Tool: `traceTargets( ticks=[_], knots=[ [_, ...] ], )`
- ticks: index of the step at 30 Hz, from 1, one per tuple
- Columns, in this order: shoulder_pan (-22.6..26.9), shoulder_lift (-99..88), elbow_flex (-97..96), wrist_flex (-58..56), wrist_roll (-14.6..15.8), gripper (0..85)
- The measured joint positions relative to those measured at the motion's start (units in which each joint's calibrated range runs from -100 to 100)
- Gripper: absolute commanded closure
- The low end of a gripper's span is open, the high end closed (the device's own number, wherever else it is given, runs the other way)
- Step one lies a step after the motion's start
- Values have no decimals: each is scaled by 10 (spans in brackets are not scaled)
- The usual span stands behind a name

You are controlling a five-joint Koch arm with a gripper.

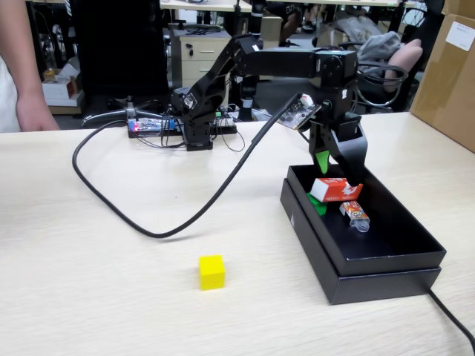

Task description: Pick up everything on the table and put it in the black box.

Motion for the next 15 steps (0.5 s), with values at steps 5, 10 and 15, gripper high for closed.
traceTargets(
  ticks=[5,10,15],
  knots=[
    [-23,-143,-16,-20,-2,406],
    [-99,-227,-26,-21,-26,374],
    [-174,-215,-74,-21,-45,329]
  ],
)
